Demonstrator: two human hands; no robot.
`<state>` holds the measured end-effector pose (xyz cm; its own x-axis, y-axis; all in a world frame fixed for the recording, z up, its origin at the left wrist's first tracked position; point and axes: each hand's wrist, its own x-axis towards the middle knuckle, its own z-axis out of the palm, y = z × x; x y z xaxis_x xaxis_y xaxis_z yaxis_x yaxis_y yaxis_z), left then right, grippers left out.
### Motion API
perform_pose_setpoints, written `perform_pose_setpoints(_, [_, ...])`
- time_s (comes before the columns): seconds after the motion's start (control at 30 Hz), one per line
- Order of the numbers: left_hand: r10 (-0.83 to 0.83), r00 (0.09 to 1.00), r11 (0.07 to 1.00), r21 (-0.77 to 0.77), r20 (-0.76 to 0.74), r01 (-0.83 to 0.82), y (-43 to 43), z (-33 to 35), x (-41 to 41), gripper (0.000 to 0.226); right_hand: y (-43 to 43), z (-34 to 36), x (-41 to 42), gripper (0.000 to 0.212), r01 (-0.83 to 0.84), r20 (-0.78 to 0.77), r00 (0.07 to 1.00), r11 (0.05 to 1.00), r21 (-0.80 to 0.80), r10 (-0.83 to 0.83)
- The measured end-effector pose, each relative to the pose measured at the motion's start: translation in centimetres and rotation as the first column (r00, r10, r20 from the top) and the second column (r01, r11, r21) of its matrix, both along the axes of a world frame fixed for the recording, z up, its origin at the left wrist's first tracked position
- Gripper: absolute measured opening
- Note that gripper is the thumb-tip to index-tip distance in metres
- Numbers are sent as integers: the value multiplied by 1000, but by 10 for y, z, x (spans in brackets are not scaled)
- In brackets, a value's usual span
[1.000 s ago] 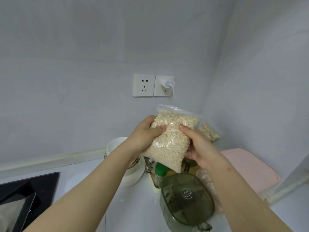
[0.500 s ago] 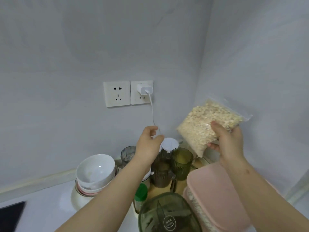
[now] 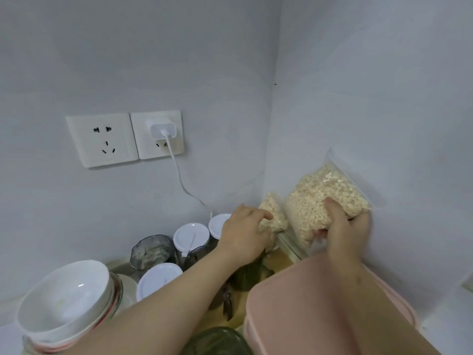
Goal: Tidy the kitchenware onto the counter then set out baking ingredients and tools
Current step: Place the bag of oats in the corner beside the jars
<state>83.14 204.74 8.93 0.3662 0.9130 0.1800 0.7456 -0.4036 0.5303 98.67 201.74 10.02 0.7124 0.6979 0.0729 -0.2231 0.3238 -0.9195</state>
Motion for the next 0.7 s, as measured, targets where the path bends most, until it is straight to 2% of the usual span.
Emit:
perform_pose_setpoints(0.07, [-45, 982, 999, 12, -183, 48, 6, -6, 10, 38, 3, -3, 1, 24, 42, 43, 998, 999, -5, -41])
perform_pose_setpoints(0.17, [-90, 907, 996, -25, -412, 87, 11, -14, 22, 38, 2, -6, 3, 26, 98, 182, 979, 995, -15, -93])
perform_pose_setpoints(0.27, [-116, 855, 993, -91, -505, 81, 17, -24, 24, 38, 0, -12, 1, 23, 125, 374, 924, 988, -91, -82])
perform_pose_setpoints(0.37, [-141, 848, 985, -160, -511, 67, 23, -35, 23, 36, 6, -16, 5, 18, 92, 456, 890, 966, -243, 30])
perform_pose_setpoints(0.47, [-154, 856, 977, -203, -494, 59, 29, -41, 22, 37, 17, -12, 8, 22, 54, 515, 841, 922, -384, 165])
perform_pose_setpoints(0.57, [-144, 884, 976, -212, -444, 53, 34, -42, 18, 34, 25, -16, 6, 22, 52, 546, 804, 887, -460, 236])
perform_pose_setpoints(0.7, [-114, 912, 985, -166, -395, 51, 36, -47, 13, 34, 24, -22, -1, 20, 120, 640, 699, 831, -544, 318])
